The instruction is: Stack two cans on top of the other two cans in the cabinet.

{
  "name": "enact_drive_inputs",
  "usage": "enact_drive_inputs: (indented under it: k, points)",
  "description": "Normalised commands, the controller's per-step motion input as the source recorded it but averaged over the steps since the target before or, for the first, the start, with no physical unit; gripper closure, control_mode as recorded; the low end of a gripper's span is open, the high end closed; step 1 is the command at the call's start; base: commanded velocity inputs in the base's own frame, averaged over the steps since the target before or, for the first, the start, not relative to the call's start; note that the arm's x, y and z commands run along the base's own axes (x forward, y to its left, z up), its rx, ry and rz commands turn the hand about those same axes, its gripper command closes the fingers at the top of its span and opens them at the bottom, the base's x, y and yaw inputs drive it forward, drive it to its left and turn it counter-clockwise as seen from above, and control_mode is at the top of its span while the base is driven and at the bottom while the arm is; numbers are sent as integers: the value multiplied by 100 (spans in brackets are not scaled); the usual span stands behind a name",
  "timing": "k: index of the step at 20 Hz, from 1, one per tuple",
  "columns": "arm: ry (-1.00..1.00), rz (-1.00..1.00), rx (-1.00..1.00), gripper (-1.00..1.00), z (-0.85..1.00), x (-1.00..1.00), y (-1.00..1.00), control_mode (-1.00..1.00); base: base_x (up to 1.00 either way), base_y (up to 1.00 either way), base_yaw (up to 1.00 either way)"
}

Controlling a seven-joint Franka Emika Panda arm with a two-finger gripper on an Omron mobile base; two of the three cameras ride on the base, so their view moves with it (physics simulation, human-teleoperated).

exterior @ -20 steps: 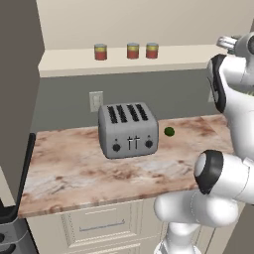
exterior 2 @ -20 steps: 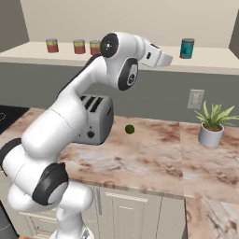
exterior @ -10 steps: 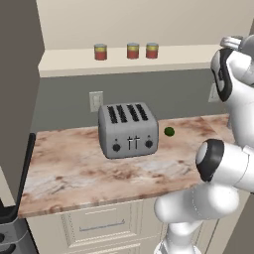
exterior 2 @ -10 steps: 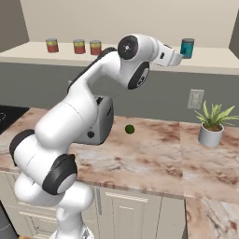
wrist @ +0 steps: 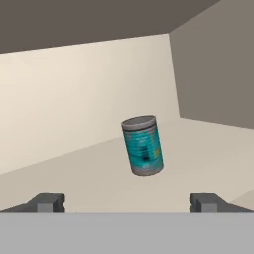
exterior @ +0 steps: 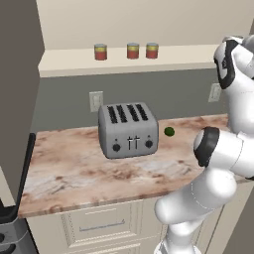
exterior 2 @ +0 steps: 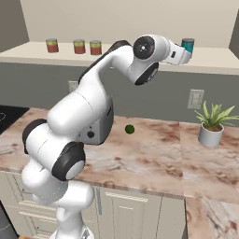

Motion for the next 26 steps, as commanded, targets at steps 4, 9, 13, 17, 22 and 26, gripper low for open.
enact_drive_inputs:
  k: [4,9,13,17,22,26]
  points:
    - [0,0,0,-100,0,17,-25,-100,0,0,0]
    - [0,0,0,-100,0,14,-8,-100,0,0,0]
    - [0,0,0,-100,0,6,0,-100,0,0,0]
    - [2,0,-1,-100,0,13,0,-100,0,0,0]
    - [0,0,-1,-100,-2,16,1,-100,0,0,0]
    - [0,0,0,-100,-2,22,0,-100,0,0,0]
